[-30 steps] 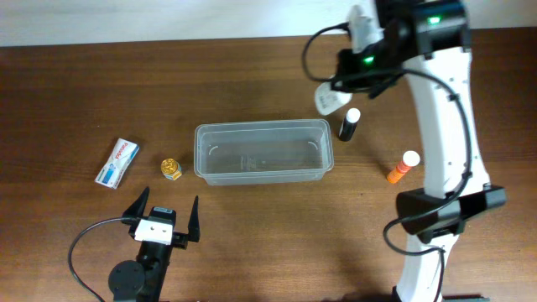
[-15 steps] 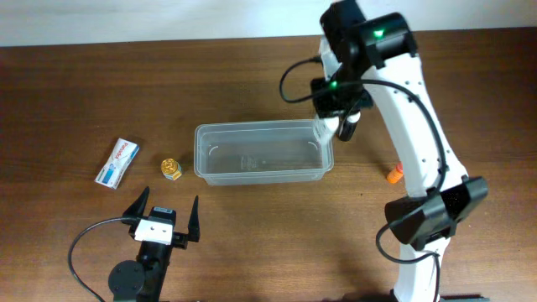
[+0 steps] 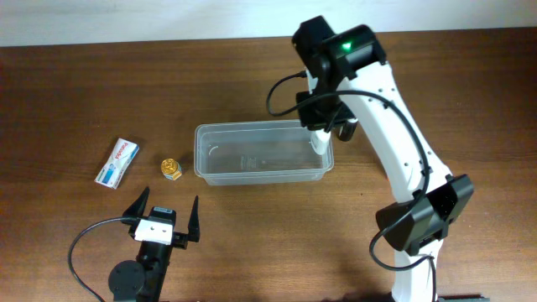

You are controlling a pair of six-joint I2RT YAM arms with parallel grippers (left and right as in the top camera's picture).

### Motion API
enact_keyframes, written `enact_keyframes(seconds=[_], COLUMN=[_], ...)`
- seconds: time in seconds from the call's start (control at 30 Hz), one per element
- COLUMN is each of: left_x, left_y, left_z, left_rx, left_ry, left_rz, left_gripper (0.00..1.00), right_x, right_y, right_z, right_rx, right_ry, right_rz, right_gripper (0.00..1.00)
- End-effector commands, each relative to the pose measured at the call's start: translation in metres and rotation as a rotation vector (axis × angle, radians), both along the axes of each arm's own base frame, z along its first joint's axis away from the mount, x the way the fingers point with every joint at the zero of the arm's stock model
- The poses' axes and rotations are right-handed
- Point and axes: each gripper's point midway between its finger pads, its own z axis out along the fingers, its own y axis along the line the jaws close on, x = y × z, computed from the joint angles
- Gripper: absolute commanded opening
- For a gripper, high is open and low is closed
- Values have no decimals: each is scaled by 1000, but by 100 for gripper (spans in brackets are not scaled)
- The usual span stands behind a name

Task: Pack container
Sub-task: 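Lift the spray bottle and carry it left over the container, then lower the spray bottle into the container's right end and release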

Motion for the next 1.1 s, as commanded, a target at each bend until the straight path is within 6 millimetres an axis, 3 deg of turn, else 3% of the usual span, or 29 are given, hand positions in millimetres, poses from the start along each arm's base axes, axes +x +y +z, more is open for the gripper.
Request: enact_keyframes(seconds=[0.0, 0.27, 1.07], left_x=[0, 0, 0], left_y=[2, 2, 2], left_z=[-1, -1, -1], left_rx=[15, 15, 15], left_ry=[-4, -4, -3], left_rz=[11, 11, 11], left_gripper=[99, 99, 99], right_x=[0, 11, 31], right_y=[-1, 6, 14], right_z=[8, 0, -79], right_rx=[-28, -8, 14], right_ry=[-47, -78, -79], right_rz=[-40, -88, -242], right_gripper=[13, 13, 14])
